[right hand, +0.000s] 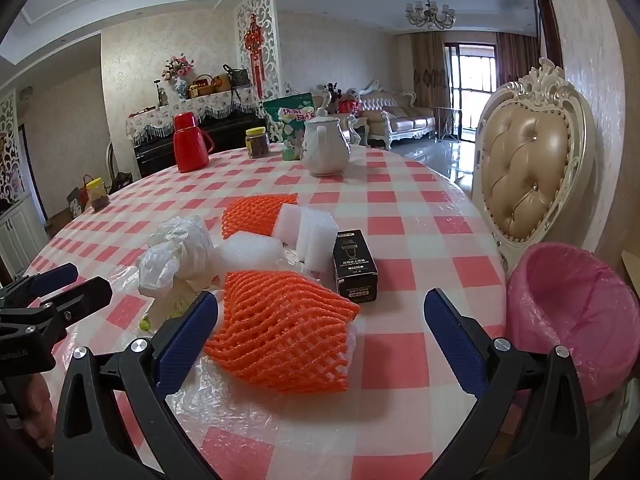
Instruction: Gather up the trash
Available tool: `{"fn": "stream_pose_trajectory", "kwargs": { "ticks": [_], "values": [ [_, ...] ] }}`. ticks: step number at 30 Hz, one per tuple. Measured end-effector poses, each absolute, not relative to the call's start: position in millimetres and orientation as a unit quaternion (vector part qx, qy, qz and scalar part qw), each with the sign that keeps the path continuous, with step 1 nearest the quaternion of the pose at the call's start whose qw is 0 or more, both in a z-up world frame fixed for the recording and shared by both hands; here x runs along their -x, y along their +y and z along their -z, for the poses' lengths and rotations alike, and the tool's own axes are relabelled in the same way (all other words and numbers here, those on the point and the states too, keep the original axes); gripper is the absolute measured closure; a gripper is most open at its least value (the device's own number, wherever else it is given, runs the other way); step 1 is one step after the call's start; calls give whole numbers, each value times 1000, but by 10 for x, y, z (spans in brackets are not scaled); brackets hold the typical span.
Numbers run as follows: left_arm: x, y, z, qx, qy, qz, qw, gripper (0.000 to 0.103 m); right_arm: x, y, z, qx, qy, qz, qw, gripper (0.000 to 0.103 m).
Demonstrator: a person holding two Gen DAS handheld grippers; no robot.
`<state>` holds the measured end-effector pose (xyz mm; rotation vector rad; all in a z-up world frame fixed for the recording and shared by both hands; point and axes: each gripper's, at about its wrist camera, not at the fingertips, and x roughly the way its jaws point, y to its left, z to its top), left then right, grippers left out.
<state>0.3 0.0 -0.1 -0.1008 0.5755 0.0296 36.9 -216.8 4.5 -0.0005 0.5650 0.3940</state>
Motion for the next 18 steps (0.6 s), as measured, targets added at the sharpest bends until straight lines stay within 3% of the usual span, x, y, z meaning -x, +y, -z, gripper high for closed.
{"fn": "stream_pose_trajectory", "kwargs": {
  "ticks": [18],
  "values": [
    [2, 0, -7, 51, 283, -14, 958, 5, -381, -2174, -31, -1, 280, -193, 940, 6]
  ]
}}
